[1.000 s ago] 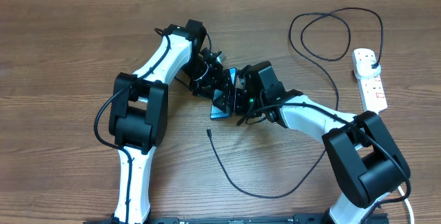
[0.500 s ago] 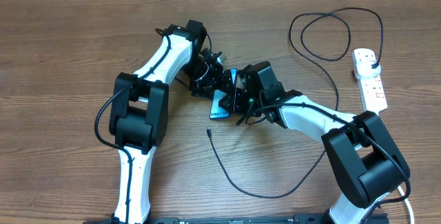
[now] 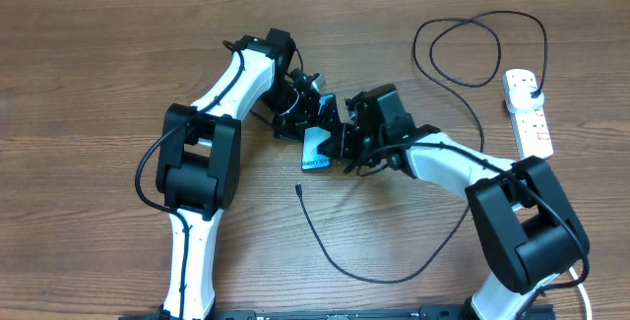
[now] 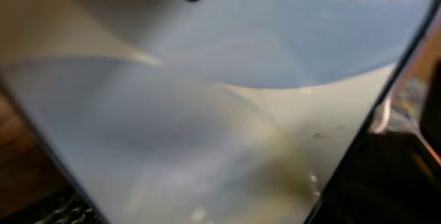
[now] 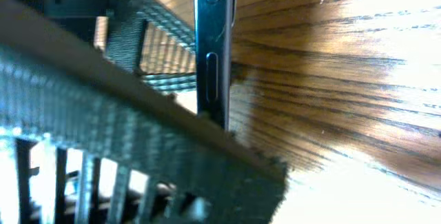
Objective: Plug charger to phone and switch on socket
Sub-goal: 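Grasp the phone's side edge with the right gripper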
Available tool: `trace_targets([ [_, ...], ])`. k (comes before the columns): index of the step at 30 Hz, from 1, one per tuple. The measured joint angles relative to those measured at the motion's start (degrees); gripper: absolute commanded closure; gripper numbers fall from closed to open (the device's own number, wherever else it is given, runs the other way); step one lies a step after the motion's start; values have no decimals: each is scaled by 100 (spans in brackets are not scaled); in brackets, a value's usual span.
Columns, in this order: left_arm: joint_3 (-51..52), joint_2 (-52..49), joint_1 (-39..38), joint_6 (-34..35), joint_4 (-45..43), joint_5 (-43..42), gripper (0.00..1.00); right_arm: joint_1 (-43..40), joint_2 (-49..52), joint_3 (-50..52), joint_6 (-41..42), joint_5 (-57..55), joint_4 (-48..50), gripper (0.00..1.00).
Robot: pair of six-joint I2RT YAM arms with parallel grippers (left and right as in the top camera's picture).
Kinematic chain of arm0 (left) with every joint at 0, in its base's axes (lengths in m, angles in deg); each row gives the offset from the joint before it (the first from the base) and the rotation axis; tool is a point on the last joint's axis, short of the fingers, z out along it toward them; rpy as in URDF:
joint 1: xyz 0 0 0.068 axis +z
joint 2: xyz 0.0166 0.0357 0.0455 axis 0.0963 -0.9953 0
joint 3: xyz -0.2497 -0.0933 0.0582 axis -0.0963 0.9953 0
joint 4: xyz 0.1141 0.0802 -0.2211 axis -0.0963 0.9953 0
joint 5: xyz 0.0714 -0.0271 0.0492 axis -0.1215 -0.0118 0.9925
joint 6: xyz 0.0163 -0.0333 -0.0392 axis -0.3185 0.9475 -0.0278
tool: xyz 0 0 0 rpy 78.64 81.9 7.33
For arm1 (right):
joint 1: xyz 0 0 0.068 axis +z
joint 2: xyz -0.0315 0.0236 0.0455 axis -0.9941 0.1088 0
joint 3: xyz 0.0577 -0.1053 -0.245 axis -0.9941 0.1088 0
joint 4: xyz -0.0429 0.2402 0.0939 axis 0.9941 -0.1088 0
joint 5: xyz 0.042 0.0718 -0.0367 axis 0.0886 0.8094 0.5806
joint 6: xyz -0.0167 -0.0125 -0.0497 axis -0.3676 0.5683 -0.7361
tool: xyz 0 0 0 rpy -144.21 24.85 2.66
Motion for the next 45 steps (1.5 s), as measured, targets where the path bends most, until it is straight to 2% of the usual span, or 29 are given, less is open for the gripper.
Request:
trace_targets([
  [6,61,-42,363,-723,28,-1458,7,-424,11,22,13,1281,767,96],
  [10,76,-42,575,-1233,129,-2527,20,-540,17,22,212,1740,1307,96],
  [12,81,-42,597,-1397,142,-2903,21,-566,17,22,337,1834,1478,96],
  [16,83,-42,592,-1552,138,-3427,30,-599,20,22,542,1851,1633,96],
  [21,133,-42,621,-1655,120,-3630,47,-623,20,22,656,1965,1718,96],
  [27,155,-42,656,-1698,118,-3773,46,-682,20,20,702,2041,1770,96],
  [31,155,-42,726,-1718,118,-4063,41,-723,20,15,717,2079,1803,96],
  [36,157,-42,787,-1727,118,-4317,46,-728,20,-22,728,2085,1856,96],
  [45,157,-42,863,-1742,118,-4428,47,-723,20,-39,728,2072,1943,96],
])
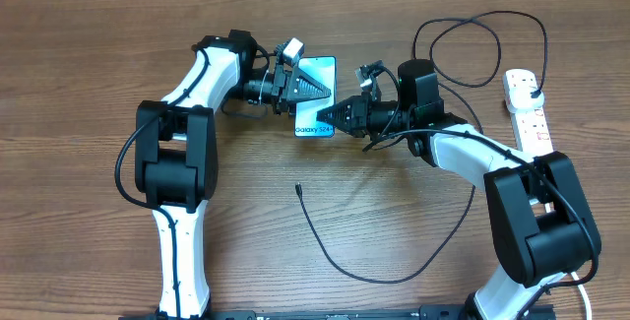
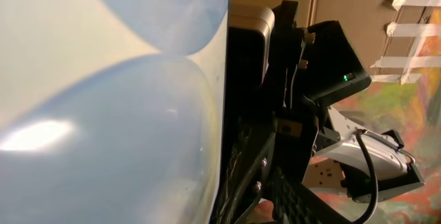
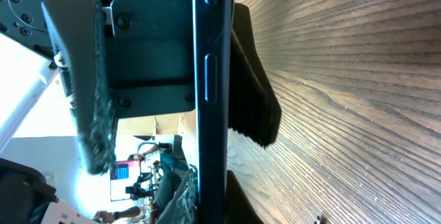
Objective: Plug charger to phone and switch on socket
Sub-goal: 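Grasp the phone's side edge with the right gripper, then hold the phone upright between both grippers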
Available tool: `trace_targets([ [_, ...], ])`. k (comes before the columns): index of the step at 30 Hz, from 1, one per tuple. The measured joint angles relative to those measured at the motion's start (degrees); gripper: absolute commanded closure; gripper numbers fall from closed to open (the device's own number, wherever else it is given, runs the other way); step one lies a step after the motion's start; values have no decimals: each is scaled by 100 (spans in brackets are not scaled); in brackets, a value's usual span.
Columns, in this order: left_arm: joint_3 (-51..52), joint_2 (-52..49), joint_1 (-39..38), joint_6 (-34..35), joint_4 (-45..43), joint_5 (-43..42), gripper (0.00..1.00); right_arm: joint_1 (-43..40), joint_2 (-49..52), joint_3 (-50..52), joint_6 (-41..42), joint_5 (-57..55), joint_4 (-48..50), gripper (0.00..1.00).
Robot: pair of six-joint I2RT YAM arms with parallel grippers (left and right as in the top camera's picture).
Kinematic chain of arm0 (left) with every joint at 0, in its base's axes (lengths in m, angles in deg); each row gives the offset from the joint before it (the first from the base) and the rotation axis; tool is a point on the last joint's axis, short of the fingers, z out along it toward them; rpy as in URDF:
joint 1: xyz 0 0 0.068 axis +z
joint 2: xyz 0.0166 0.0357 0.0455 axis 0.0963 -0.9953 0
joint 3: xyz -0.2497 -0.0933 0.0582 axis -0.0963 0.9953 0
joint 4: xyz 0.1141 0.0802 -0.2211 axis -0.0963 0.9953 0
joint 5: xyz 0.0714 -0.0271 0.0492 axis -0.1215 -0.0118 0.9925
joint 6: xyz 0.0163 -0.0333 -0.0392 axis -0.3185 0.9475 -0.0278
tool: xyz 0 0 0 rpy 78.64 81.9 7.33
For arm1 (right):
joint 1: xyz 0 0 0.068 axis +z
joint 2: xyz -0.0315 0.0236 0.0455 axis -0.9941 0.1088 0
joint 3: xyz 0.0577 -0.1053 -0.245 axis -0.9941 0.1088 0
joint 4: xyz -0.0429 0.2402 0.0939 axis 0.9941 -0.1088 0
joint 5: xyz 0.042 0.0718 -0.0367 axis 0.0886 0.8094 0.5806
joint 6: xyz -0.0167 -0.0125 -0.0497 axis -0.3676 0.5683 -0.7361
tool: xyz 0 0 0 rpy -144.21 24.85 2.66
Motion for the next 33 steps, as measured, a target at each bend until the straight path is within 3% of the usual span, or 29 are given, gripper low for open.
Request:
trace_targets([
  [7,0,0,221,0,90,-11,48,2,0,-7,46,-57,28,96],
  [11,0,0,247,-31,83,11,56,2,-2,-9,153,-72,87,96],
  [29,20,0,203,-85,116,48,59,17,-11,-11,686,-2,122,96],
  [31,20,0,203,-83,131,57,64,17,-11,-11,708,26,125,96],
  [33,20,-2,203,-61,136,90,80,17,-13,-11,728,52,122,96],
])
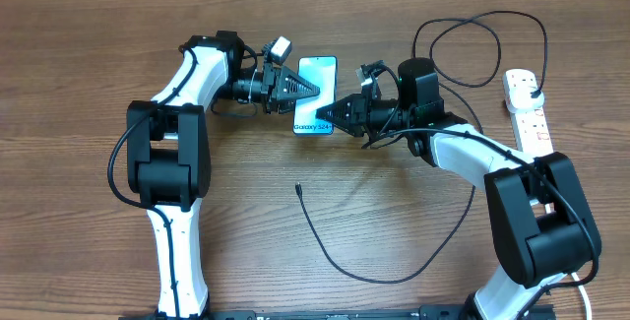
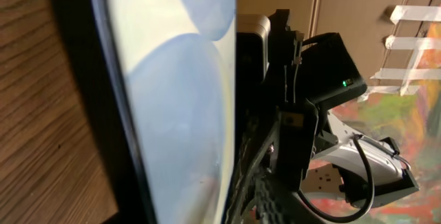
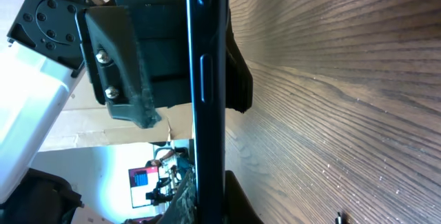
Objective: Plug charger to phone and switch on socket
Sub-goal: 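Hold the phone upright between both grippers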
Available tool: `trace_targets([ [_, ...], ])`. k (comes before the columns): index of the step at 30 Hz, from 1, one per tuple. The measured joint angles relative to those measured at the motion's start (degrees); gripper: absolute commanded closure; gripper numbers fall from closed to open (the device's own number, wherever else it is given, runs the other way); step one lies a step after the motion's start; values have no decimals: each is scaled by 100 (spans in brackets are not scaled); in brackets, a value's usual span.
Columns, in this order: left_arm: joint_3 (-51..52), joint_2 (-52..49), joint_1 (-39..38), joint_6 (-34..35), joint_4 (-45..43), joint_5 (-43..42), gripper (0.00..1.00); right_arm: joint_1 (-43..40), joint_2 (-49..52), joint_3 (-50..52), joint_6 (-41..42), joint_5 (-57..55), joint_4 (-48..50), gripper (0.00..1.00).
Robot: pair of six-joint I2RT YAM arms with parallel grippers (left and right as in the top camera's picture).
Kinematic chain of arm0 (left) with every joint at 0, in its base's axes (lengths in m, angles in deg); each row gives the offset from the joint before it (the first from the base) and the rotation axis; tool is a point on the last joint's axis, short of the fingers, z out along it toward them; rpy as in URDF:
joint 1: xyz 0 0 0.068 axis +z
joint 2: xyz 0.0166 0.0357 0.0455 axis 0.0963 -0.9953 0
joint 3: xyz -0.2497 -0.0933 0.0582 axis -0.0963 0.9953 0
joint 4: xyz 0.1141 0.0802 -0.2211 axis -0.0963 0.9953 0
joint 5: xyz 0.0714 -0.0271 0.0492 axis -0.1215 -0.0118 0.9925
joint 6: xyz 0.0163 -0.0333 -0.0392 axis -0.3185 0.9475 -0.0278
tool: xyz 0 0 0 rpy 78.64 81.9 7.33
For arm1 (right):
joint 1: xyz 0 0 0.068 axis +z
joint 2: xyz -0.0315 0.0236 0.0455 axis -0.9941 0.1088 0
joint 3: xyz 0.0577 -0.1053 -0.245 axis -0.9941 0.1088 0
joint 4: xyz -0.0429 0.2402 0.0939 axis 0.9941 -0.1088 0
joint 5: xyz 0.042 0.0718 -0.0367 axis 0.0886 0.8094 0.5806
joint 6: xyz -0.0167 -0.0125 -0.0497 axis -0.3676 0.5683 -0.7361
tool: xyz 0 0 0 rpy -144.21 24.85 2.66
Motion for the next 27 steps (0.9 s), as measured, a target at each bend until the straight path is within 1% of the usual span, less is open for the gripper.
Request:
trace_targets([
  [1,2,0,0,26,2,31,86,0,-9,-4,-2,26,-2,96],
  [2,9,-4,2,46,-7,48,89,0,-24,-7,2,48,-7,96],
  [3,13,-9,7,87,4,-9,90,4,-42,-11,4,66,-26,96],
  [7,17,-9,13,151,15,-146,89,4,-42,-17,24,87,-35,96],
  [8,20,-9,13,153,20,-146,86,7,-42,-17,26,90,-37,96],
  [9,22,-9,13,153,37,-146,79,4,-42,-17,31,94,-39,96],
  [10,22,-9,11,146,37,-133,75,11,-42,-22,37,94,-44,96],
  [11,22,-9,9,166,52,-83,74,24,-42,-33,48,94,-59,96],
  [13,22,-9,4,175,79,-48,74,50,-42,-33,61,68,-96,96],
  [18,22,-9,0,175,79,-2,79,59,-42,-33,68,52,-111,95],
  [20,22,-9,0,177,76,24,80,59,-42,-33,70,59,-114,94],
  [27,22,-9,-26,177,79,22,75,68,-42,-33,109,15,-175,91],
])
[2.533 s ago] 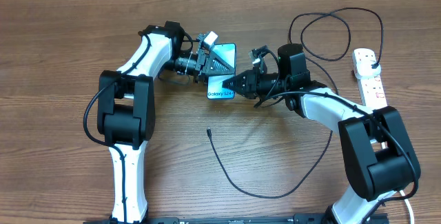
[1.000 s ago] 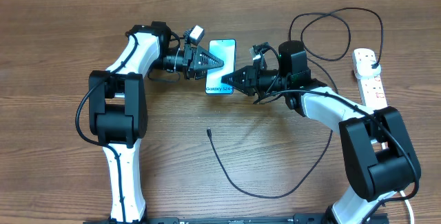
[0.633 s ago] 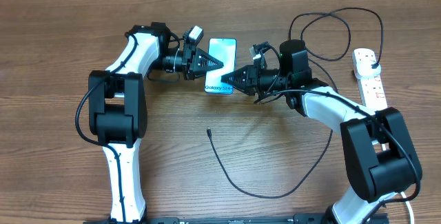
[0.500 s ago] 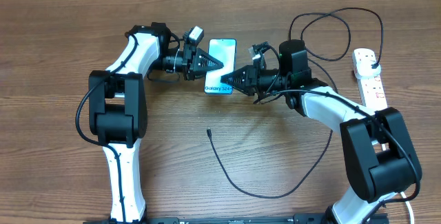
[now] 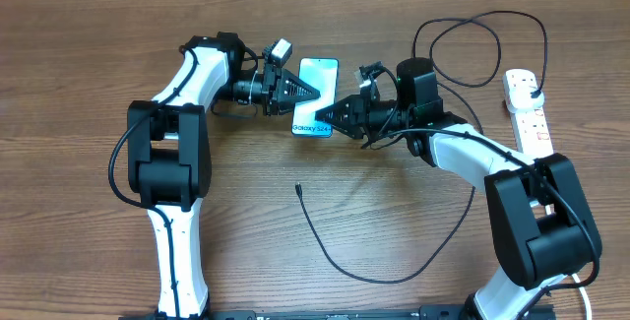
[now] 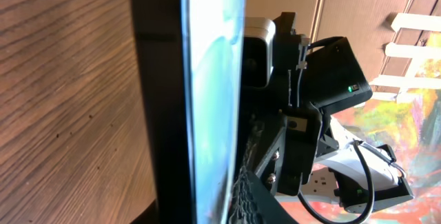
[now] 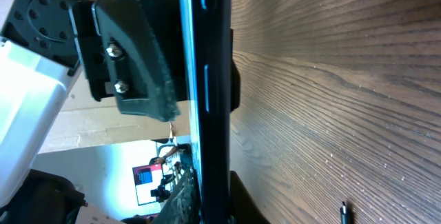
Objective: Plug charger to phone and switch on socket
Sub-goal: 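Hold the phone upright between both grippers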
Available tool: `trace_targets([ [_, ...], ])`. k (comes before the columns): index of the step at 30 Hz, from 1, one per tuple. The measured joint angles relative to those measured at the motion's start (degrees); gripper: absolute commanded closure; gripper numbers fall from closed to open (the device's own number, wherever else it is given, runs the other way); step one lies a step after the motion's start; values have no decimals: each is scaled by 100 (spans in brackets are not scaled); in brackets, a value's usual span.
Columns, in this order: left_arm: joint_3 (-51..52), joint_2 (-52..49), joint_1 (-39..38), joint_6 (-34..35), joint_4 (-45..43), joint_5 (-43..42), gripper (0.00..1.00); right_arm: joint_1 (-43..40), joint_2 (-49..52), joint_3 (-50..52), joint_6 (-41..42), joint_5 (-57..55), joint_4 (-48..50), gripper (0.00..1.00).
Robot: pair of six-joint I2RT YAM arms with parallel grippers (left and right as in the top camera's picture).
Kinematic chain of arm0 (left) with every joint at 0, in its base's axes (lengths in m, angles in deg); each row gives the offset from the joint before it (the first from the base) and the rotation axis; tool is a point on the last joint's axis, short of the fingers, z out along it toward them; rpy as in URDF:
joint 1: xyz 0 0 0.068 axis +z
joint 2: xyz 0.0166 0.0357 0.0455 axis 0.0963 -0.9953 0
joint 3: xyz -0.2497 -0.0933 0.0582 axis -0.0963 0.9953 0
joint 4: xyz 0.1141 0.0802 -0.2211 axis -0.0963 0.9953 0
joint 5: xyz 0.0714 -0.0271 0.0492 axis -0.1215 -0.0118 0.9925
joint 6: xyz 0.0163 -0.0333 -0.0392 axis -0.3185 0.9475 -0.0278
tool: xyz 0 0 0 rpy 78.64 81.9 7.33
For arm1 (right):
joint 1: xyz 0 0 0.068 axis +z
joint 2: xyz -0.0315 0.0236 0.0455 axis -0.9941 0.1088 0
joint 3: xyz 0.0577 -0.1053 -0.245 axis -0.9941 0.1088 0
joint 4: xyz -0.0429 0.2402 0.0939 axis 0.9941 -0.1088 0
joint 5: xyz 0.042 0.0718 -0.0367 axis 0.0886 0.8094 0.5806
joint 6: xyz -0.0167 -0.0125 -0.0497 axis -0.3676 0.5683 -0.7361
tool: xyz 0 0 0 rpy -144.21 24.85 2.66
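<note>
The light blue phone (image 5: 319,79) sits level between both grippers at the back middle of the table. My right gripper (image 5: 331,115) is shut on its lower right edge, and the phone (image 7: 207,79) shows edge-on there. My left gripper (image 5: 311,91) is at the phone's left edge, its fingers against both faces. In the left wrist view the phone (image 6: 213,79) is also edge-on. The charger cable's free plug (image 5: 298,190) lies on the wood in front and also shows in the right wrist view (image 7: 342,211). The white socket strip (image 5: 529,113) lies far right.
The black cable (image 5: 345,261) runs from the free plug in a wide curve past my right arm, loops at the back right (image 5: 472,49) and ends in the strip. Both arms reach in from the front edge of the wooden table (image 5: 98,212).
The phone has tilted slightly and my right gripper has shifted a little left with it. In the left wrist view the phone now shows edge-on rather than part of its face.
Both grippers were crowded on the phone at the table's middle, just behind the cable's free plug. Then the phone was further back, held level between them. After that my left arm had drawn back to the phone's left edge, where it stays.
</note>
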Motion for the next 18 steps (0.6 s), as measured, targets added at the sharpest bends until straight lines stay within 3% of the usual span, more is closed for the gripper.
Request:
trace_targets([
  [8,0,0,-28,0,61,2,75,105,0,0,24,-57,7,92],
  [18,0,0,-48,-9,57,9,82,105,0,0,22,-39,11,92],
])
